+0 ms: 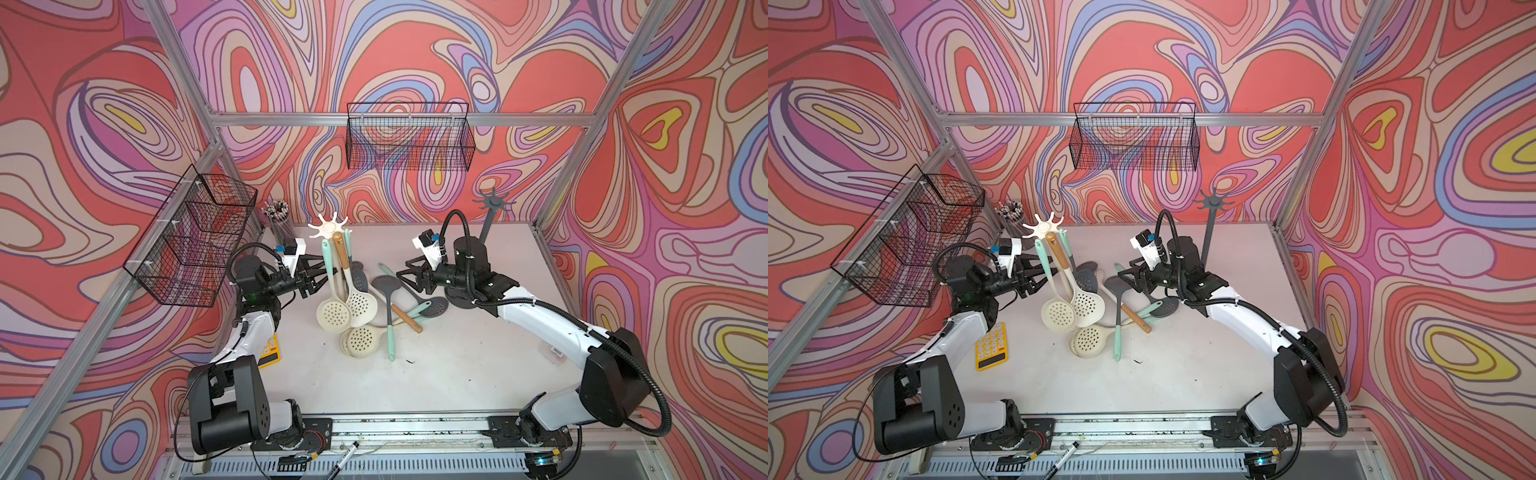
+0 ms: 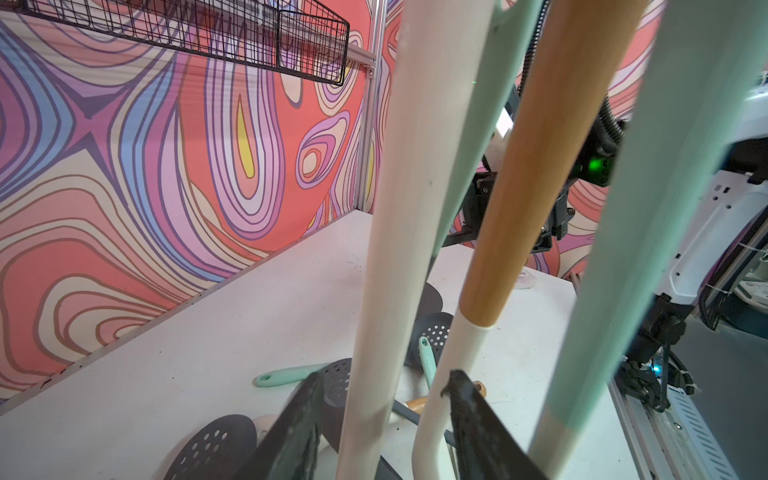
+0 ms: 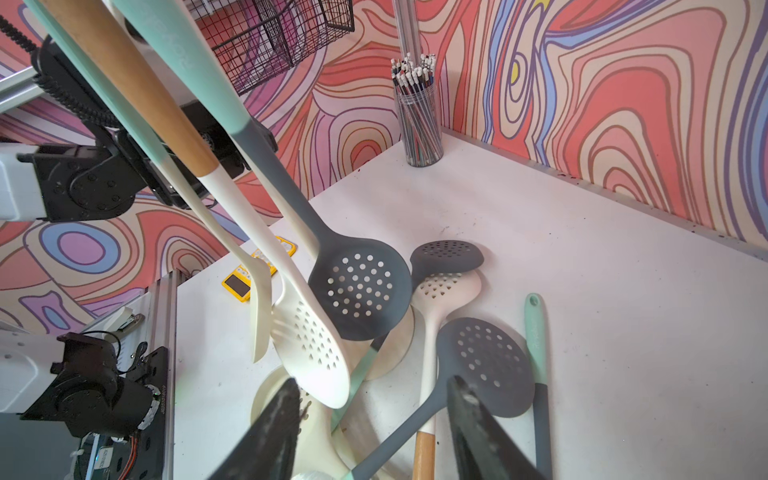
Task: Hang the skimmer on the kitchen utensil rack
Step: Adjust the rack at the center of the board.
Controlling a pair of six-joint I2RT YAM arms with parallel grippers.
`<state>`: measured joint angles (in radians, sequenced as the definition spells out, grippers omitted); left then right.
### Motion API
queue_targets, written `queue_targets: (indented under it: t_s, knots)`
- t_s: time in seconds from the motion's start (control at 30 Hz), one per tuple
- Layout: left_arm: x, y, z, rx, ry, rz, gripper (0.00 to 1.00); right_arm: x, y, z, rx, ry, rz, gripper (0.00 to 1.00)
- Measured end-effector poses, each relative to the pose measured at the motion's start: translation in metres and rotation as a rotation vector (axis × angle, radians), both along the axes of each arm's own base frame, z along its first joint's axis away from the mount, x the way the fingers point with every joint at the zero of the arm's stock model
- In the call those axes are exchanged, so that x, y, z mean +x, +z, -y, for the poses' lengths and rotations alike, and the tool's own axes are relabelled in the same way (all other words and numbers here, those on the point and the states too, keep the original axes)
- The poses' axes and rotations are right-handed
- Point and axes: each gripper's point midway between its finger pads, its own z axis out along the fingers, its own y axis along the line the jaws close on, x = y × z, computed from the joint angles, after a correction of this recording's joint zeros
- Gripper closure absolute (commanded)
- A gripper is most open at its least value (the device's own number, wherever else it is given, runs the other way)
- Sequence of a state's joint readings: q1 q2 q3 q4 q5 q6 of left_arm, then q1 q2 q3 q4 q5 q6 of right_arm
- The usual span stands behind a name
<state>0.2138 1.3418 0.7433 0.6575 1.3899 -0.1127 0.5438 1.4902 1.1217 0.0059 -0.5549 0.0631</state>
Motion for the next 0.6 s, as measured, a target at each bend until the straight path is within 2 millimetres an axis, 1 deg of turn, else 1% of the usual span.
queue_targets:
  t_s: [0.07,0.13,0.17,0.23,0.3,0.37,0.47,0.5,0.6]
  knots:
    - [0.001,-0.005,0.001,0.01,0.003,-0.01,0.55,0.0,0.0,0.0,0.001,0.001,-0.001,0.43]
    - [0.003,-0.007,0.003,0.02,0.007,-0.015,0.64,-0.001,-0.001,0.0,0.0,0.002,-0.003,0.43]
    - [0.004,-0.008,0.004,0.025,0.01,-0.017,0.7,-0.001,-0.001,0.0,-0.001,0.002,-0.004,0.43]
    - [0.006,-0.007,0.005,0.034,0.013,-0.012,0.76,-0.001,-0.002,0.0,-0.002,0.002,-0.005,0.43]
    - [0.007,-0.006,0.007,0.042,0.016,-0.006,0.85,-0.001,-0.003,0.0,-0.004,0.001,-0.007,0.42]
    - [0.009,-0.007,0.006,0.058,0.027,0.02,0.88,-0.001,-0.005,0.001,-0.007,0.0,-0.01,0.43]
    - [0.012,-0.007,0.005,0.076,0.046,0.048,0.98,-0.002,-0.008,0.001,-0.01,-0.001,-0.015,0.43]
    - [0.013,-0.007,0.006,0.079,0.05,0.053,1.0,-0.002,-0.009,0.001,-0.011,-0.001,-0.017,0.43]
    - [0.013,-0.006,0.008,0.085,0.059,0.056,1.0,-0.003,-0.012,0.002,-0.015,-0.003,-0.024,0.42]
